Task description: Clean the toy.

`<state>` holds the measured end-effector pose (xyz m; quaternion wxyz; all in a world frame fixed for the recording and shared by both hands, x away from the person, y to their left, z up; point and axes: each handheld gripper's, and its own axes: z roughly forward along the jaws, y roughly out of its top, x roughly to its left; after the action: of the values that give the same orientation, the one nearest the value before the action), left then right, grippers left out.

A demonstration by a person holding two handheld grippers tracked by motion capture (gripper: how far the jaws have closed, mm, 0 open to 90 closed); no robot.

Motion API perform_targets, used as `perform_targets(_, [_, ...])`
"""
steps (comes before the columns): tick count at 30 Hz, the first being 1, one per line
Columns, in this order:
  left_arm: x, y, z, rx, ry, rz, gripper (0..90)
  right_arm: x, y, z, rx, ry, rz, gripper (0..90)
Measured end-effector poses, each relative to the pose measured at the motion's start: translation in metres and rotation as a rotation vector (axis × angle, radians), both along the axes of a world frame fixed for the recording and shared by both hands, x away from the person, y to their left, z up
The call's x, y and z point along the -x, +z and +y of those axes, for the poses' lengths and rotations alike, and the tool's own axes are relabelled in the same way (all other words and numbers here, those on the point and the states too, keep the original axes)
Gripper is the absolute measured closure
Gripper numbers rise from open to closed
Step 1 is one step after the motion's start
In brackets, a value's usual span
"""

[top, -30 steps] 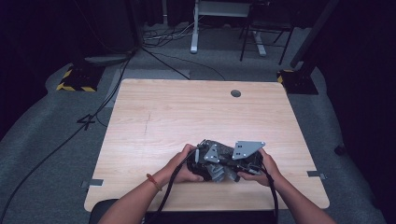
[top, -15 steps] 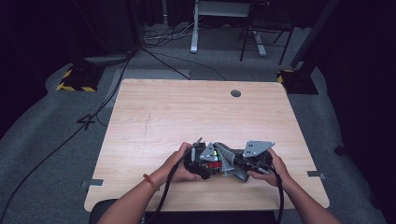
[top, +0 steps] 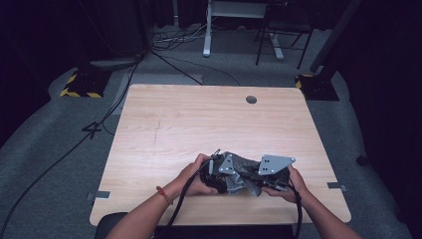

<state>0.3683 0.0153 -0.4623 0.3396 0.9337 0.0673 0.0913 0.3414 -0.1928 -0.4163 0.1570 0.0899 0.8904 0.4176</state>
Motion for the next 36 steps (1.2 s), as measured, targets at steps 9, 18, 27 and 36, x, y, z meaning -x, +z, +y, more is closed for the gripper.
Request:
perform_targets(9, [-0.001,-0.004,0.001,0.018,0.016,0.025,33.9,-0.002,-0.003,0.018,-0.006,0.018,-0.012,79.2])
perform_targets(18, [-0.002,0.002,0.009,0.03,0.017,0.014,33.9,-0.019,-0.013,-0.007,0.031,-0.1,-0.006,79.2])
perform_targets(27, [-0.002,0.01,0.016,0.086,0.028,0.013,33.9,-0.029,-0.026,-0.02,-0.034,-0.096,0.123,79.1])
perform_targets(36, [-0.001,0.011,0.016,0.096,0.022,0.01,32.6,-0.022,-0.023,-0.016,-0.115,-0.038,0.129,79.3])
